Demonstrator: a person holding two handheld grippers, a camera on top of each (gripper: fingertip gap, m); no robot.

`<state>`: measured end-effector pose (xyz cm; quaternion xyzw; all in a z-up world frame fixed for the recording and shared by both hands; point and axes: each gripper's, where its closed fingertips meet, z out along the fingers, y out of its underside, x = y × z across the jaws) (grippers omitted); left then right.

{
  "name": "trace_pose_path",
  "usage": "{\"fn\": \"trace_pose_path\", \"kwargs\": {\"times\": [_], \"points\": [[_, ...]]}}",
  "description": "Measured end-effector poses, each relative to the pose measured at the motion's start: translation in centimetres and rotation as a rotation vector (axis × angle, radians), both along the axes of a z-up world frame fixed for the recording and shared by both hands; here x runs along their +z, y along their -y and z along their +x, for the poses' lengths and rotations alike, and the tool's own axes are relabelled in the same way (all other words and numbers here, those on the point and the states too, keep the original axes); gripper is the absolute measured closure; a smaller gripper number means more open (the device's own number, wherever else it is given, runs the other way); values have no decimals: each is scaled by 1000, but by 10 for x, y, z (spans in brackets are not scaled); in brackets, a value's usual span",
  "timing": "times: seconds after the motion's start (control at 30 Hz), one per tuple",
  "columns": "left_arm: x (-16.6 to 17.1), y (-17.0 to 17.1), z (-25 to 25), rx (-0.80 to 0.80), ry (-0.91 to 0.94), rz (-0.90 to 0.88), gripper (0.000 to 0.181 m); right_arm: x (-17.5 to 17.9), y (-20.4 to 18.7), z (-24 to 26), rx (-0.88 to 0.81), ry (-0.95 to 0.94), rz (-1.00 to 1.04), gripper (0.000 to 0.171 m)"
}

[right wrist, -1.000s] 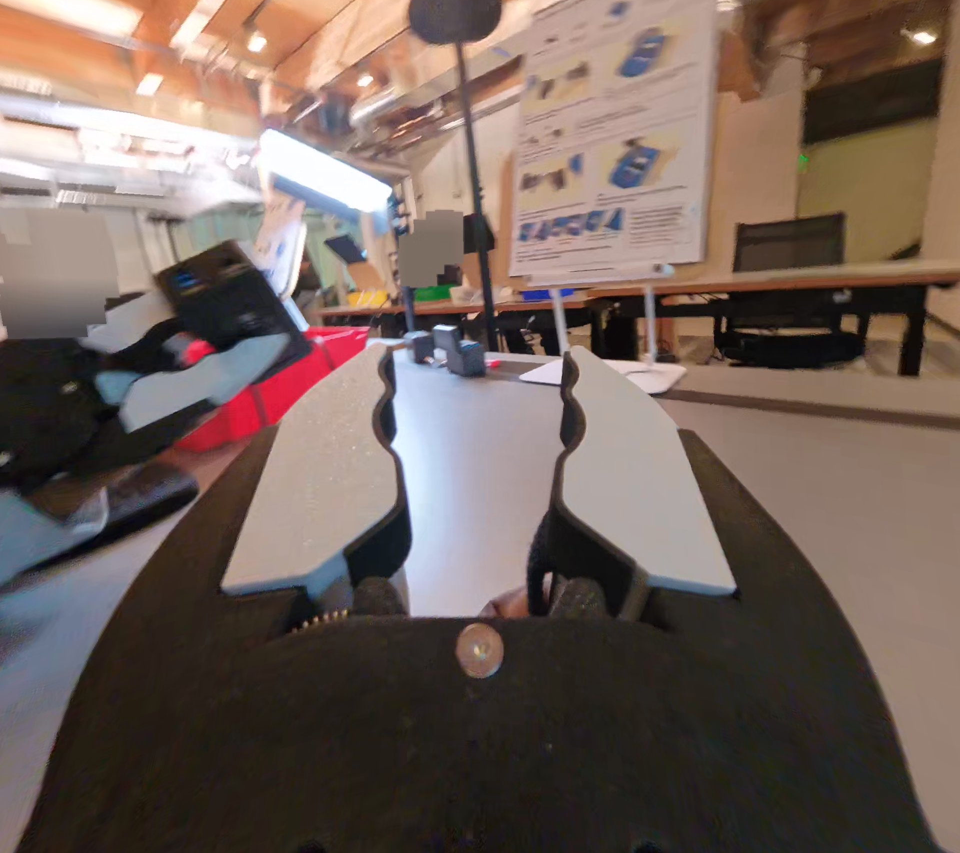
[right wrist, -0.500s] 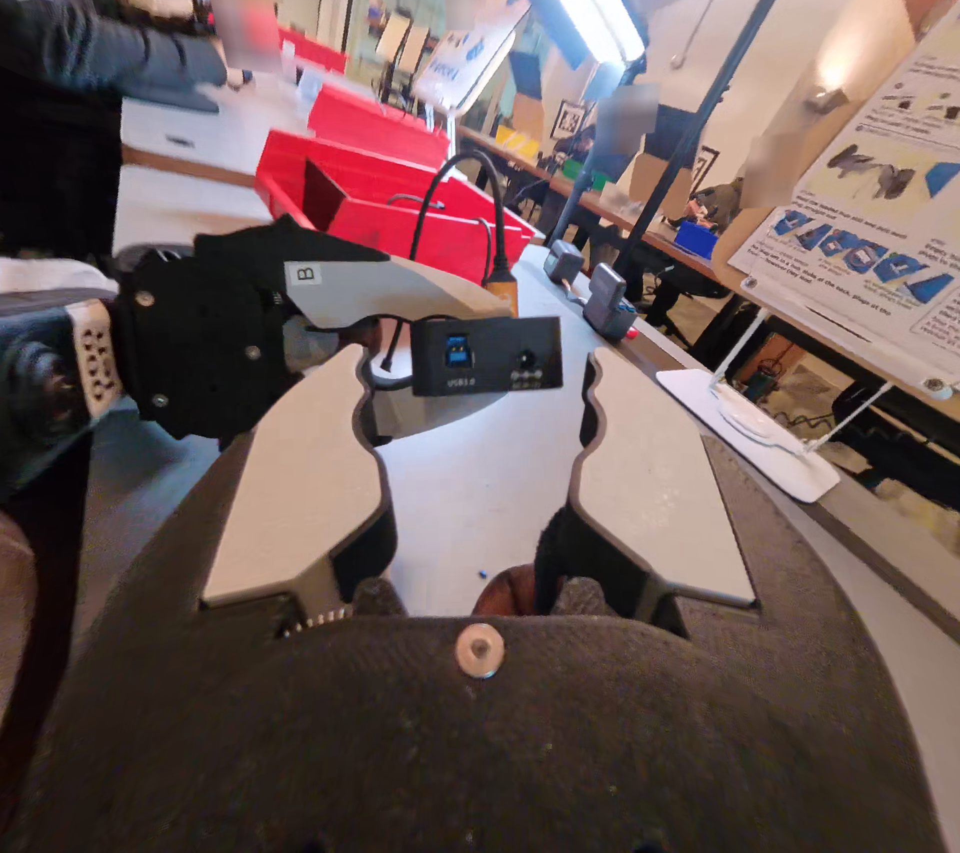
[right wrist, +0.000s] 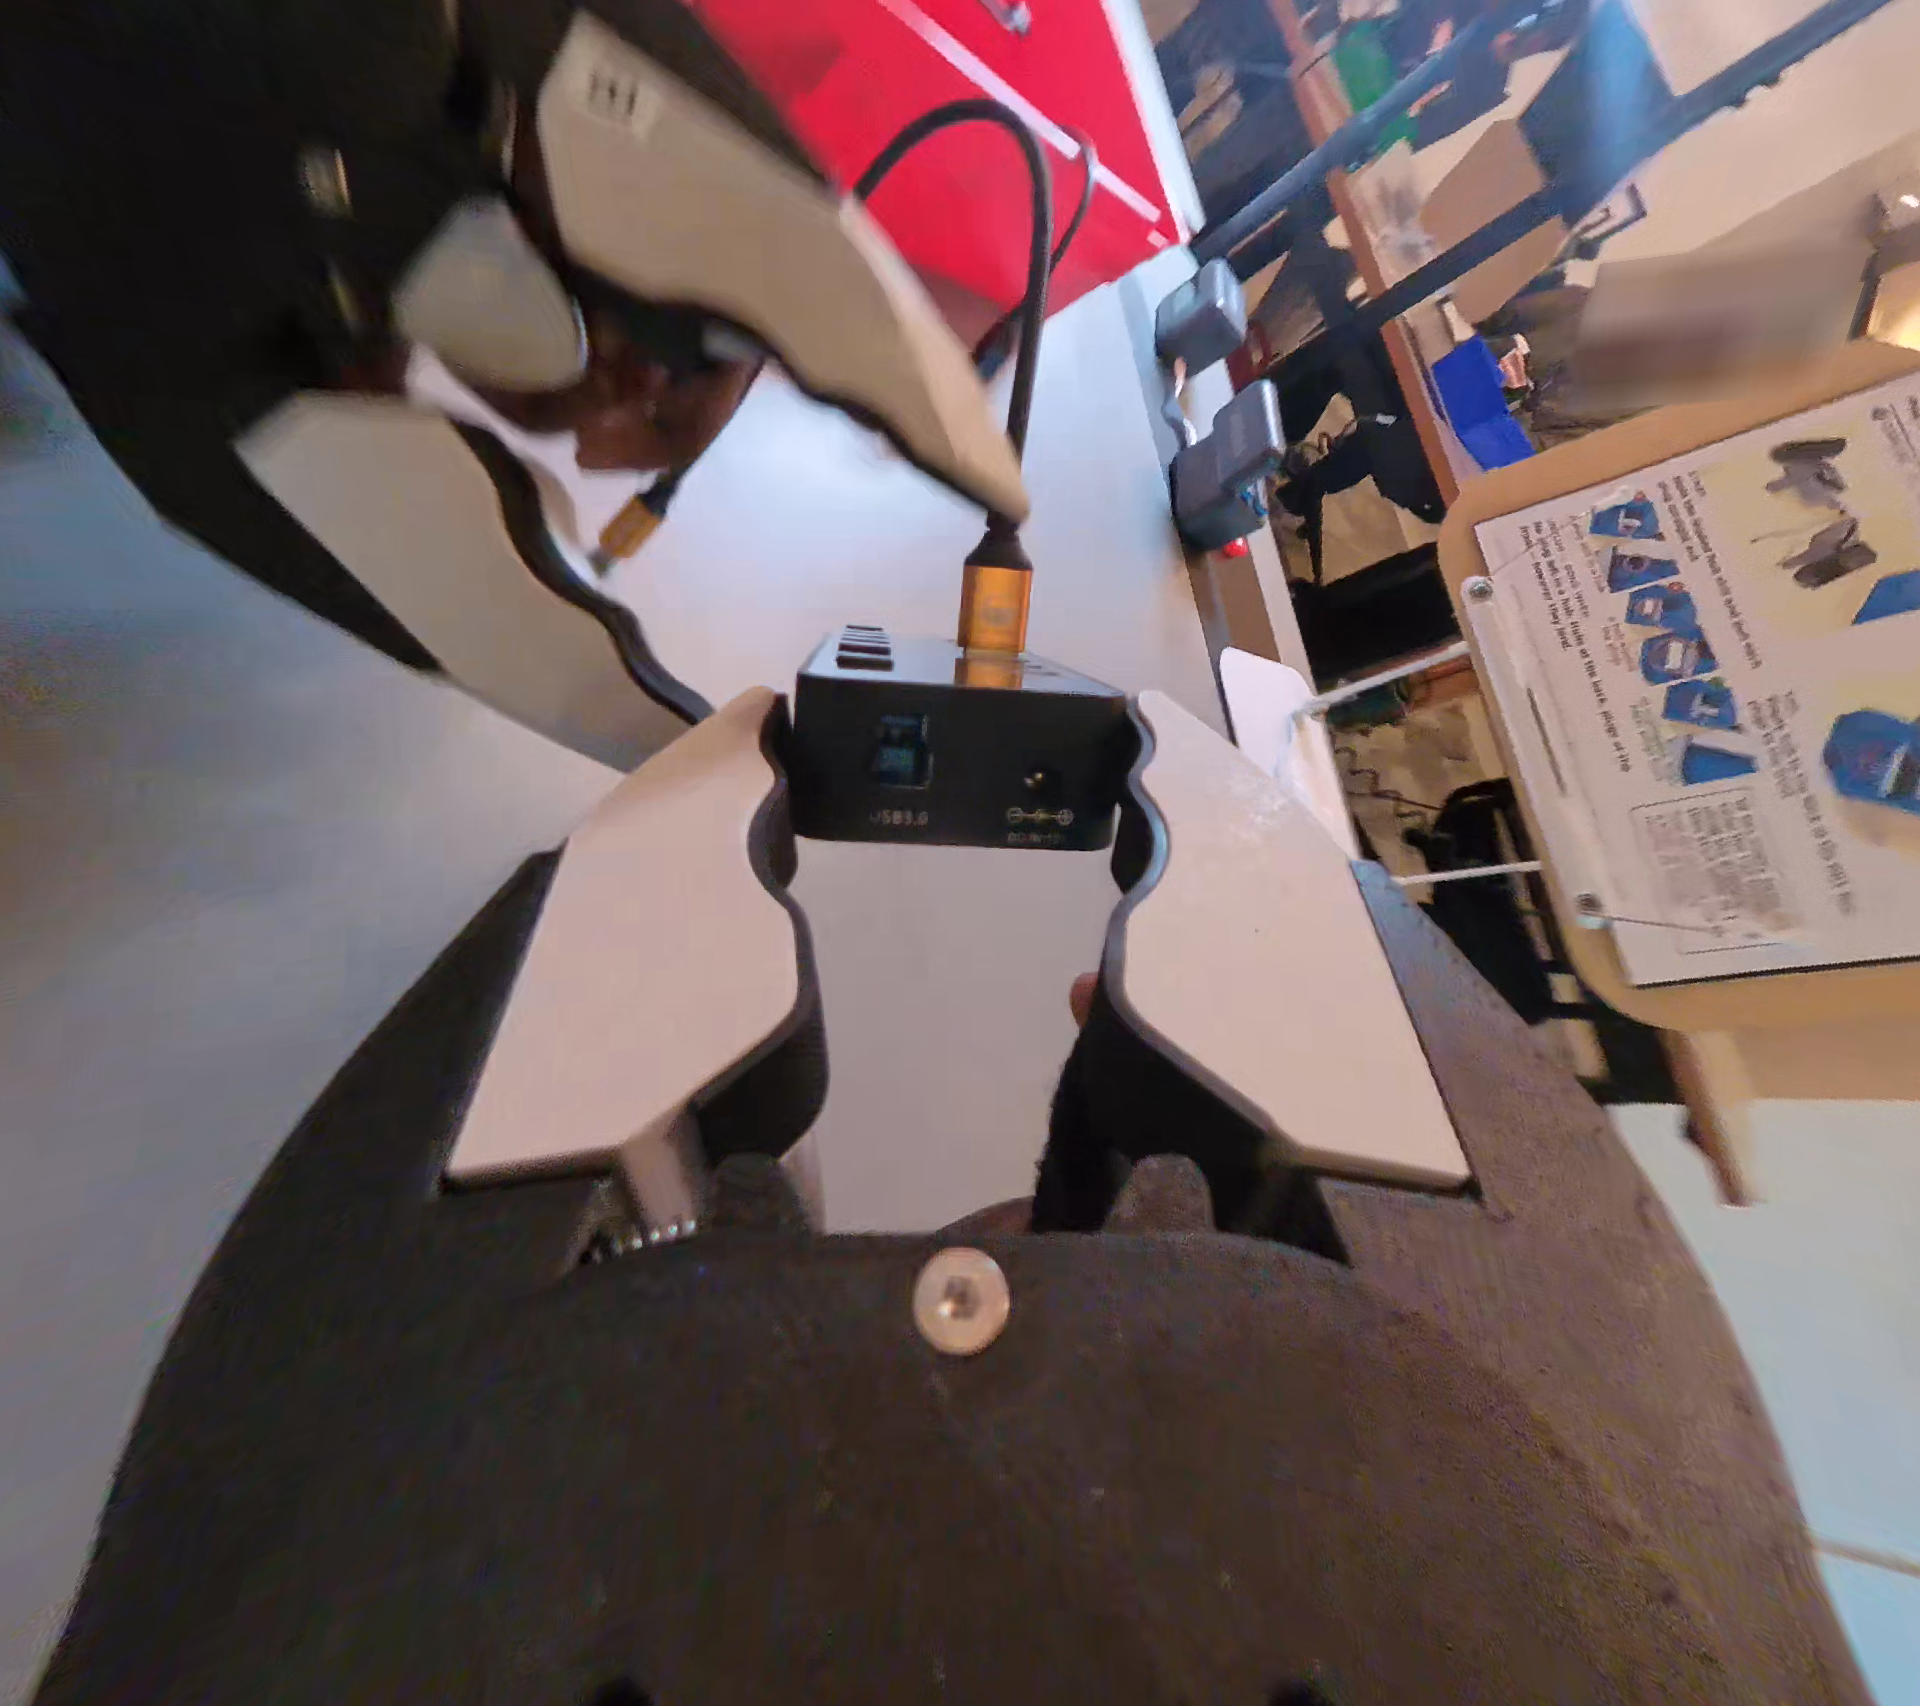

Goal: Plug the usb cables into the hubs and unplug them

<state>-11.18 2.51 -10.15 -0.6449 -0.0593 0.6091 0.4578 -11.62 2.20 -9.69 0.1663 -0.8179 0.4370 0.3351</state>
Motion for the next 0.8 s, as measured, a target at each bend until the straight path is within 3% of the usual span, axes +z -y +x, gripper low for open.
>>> {"fn": "trace_pose_path", "kwargs": {"times": [0.1,0.27,0.33,0.47,0.67,0.8], "points": [[14,-6,20,-145,101,99,100,1,-10,0,34,-102,176,112],[-10,-19,8,-184,254,-37,90,4,-14,23,170,-220,383,112],[-16,-23,2,-161,241,-55,94,3,-14,32,206,-261,446,112],[-14,-30,-2,-100,174,27,121,-3,-13,48,269,-285,516,112],[-16,-34,4,-137,141,72,123,-9,-11,57,309,-290,499,112],[-15,-28,0,-115,194,129,123,2,-8,49,247,-292,360,110]]}}
